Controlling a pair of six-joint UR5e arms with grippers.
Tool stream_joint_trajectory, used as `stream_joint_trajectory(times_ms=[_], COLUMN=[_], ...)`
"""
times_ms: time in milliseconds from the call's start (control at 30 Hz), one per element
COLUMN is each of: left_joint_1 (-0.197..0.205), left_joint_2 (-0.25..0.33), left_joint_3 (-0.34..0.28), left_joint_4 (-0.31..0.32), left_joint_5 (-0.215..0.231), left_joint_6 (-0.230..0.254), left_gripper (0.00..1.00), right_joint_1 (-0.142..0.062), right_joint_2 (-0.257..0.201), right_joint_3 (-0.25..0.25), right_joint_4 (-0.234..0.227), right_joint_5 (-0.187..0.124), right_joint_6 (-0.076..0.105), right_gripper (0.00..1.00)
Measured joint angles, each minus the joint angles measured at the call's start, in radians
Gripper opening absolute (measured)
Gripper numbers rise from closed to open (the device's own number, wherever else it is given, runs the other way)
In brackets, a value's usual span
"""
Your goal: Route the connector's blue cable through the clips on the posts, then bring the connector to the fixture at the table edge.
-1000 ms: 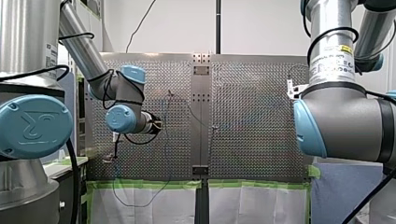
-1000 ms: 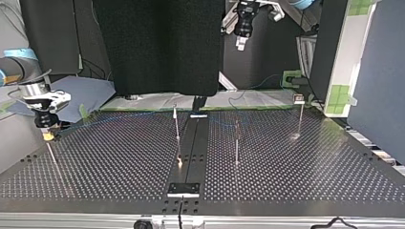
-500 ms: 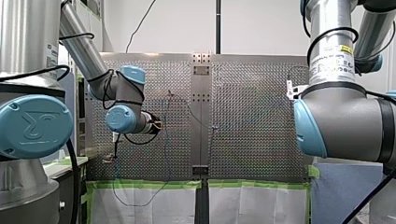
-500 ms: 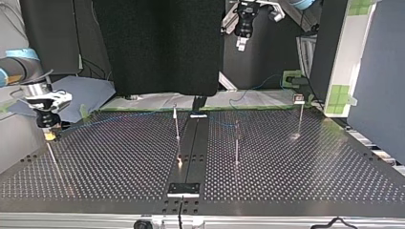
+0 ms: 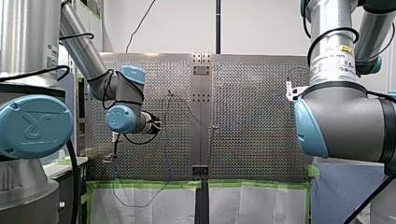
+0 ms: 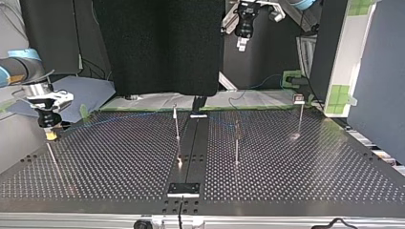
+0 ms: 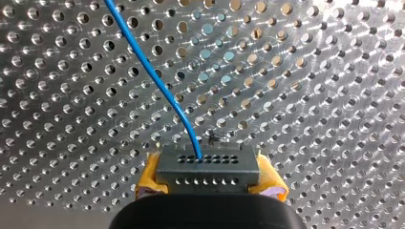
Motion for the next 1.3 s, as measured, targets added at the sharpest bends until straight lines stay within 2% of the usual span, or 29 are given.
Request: stream_joint_trajectory(times_ms=[1200, 1233, 1267, 1300], left_joint_1=[0.009, 0.009, 0.009, 0.009], left_joint_2=[-0.001, -0.002, -0.002, -0.002], left_joint_3=[0.0, 0.0, 0.0, 0.0], left_joint_4=[0.002, 0.002, 0.002, 0.002], left_joint_5=[0.002, 0.002, 0.003, 0.003], left_joint_6=[0.0, 0.0, 0.0, 0.0], left_gripper=[1.0, 1.0, 1.0, 1.0], right_joint_1=[0.004, 0.003, 0.001, -0.002], right_joint_2=[0.002, 0.002, 0.001, 0.001], right_joint_3=[-0.026, -0.026, -0.026, -0.027], right_joint_4=[0.01, 0.014, 0.019, 0.03], right_joint_5=[0.002, 0.002, -0.002, -0.008], right_joint_6=[0.004, 0.002, -0.009, -0.03], right_gripper=[0.0, 0.0, 0.0, 0.0])
